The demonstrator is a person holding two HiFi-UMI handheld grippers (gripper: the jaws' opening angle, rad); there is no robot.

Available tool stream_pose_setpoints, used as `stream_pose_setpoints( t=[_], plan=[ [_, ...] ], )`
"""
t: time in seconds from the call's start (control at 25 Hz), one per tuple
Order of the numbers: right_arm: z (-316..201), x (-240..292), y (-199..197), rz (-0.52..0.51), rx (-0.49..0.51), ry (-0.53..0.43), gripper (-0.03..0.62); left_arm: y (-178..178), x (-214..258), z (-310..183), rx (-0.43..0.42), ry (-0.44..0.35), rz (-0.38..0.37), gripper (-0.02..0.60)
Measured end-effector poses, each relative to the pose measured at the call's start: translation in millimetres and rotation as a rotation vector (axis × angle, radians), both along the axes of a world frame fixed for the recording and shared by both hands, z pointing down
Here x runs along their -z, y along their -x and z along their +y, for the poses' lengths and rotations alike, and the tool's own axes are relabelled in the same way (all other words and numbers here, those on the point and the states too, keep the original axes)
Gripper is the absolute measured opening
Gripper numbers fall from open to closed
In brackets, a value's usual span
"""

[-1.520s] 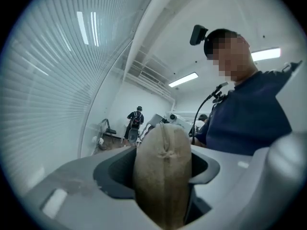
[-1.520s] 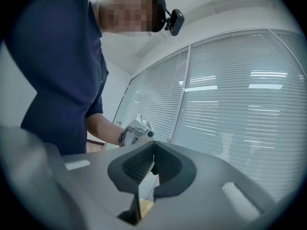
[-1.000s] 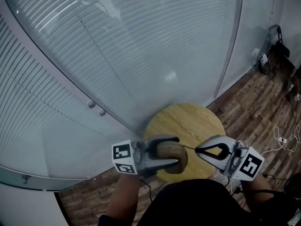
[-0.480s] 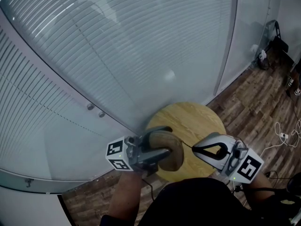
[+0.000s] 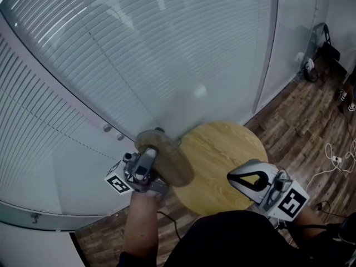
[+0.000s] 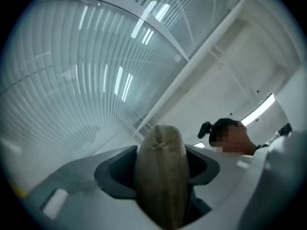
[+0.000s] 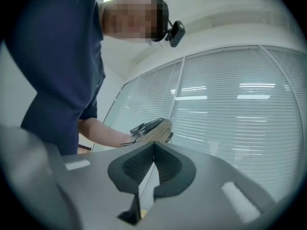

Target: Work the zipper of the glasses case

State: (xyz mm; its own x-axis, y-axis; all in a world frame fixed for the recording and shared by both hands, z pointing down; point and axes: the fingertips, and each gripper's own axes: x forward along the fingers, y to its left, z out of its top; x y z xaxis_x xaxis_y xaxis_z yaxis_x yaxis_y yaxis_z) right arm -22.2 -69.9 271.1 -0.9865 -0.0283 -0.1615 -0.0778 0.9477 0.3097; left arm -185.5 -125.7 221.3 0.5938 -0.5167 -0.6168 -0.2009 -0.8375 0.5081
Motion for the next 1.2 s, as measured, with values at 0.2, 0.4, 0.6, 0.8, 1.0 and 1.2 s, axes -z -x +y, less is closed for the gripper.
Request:
stream_pose_setpoints(
  t=[0.2, 0.4, 0.6, 0.8, 1.0, 1.2],
  plan=[
    [-5, 23, 6, -0.055, 0.02, -0.005, 0.107, -39, 10, 22, -0.183, -0.064, -0.015, 0.29],
    [6, 22, 12, -0.041, 0.066, -0.035, 0.132, -72, 5, 36, -0.284, -0.074, -0.075, 0.291],
    [12, 6, 20, 0.032, 0.117, -0.063, 0.132, -94, -2, 45, -0.375, -0.069, -0.114, 0.292],
    [18, 0, 20, 0.04, 0.223, 0.007, 0.13, -110, -10, 52, -0.458, -0.054, -0.147, 0.293],
    [18, -6, 16, 0.041, 0.212, -0.002, 0.008, -107, -21, 47, -0.433, -0.032, -0.148, 0.293],
    [11, 0, 10, 0.021, 0.127, -0.02, 0.008, -92, -28, 29, -0.315, 0.044, -0.126, 0.293]
  ],
)
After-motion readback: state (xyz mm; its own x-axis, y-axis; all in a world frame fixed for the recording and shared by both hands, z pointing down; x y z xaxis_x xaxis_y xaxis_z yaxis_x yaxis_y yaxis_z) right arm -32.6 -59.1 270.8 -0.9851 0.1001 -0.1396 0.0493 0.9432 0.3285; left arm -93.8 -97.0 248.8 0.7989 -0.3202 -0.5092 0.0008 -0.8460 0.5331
